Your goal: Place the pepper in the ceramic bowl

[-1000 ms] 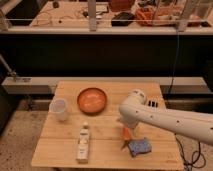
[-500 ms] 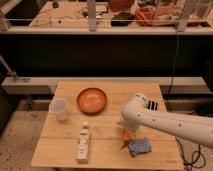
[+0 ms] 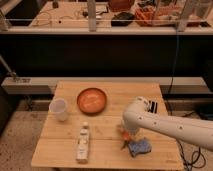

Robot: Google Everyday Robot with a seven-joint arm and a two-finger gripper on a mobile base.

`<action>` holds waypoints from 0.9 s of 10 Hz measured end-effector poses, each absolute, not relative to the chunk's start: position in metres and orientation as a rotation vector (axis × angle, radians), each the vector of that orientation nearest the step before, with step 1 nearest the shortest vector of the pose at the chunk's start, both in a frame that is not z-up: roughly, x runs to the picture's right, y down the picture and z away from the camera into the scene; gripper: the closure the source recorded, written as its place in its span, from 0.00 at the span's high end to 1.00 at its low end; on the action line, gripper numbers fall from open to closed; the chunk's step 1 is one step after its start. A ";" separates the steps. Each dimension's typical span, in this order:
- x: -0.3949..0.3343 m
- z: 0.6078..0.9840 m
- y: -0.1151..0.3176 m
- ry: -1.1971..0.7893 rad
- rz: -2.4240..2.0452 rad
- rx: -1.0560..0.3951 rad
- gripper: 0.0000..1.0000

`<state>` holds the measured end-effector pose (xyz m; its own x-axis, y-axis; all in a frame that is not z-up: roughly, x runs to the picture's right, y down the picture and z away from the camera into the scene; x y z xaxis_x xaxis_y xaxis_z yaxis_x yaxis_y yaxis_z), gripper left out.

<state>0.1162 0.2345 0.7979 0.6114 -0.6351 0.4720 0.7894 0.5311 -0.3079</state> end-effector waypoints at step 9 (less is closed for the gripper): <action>0.108 0.801 0.237 -0.354 -0.869 -0.500 0.64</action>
